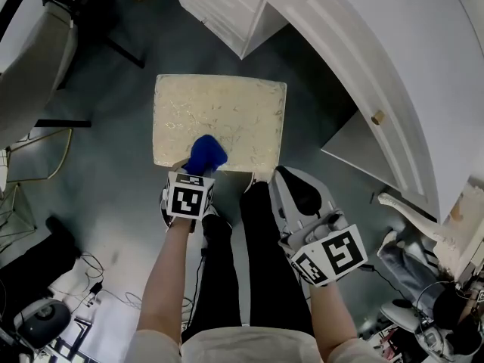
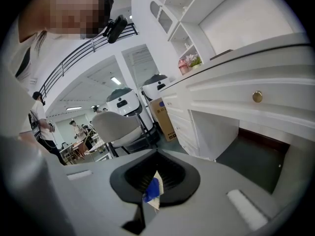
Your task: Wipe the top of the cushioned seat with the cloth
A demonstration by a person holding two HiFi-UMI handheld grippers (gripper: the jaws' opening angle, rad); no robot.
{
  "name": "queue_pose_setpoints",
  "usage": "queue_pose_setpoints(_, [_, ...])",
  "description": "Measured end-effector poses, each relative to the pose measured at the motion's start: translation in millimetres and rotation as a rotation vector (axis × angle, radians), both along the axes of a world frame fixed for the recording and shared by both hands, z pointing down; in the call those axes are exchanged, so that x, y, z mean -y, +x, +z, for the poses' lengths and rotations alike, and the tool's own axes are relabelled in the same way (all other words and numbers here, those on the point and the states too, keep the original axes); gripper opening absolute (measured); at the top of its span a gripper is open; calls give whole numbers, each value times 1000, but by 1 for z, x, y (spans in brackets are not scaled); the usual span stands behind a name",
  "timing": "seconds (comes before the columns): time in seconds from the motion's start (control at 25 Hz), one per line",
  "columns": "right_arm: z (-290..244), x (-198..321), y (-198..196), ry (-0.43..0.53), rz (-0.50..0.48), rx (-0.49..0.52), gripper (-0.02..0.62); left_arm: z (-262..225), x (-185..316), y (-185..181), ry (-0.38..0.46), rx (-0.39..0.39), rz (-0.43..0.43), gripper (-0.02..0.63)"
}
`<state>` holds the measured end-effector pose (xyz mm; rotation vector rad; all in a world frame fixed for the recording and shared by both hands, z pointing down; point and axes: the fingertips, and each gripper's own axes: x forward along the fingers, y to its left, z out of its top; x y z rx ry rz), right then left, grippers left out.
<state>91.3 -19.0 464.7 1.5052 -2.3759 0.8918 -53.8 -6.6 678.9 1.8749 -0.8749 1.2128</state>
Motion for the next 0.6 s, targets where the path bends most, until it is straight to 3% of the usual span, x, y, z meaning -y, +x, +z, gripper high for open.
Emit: queue_pose_setpoints(0.6, [-2, 3, -46, 3, -64, -5, -2, 0, 10, -80, 21, 62, -82, 72])
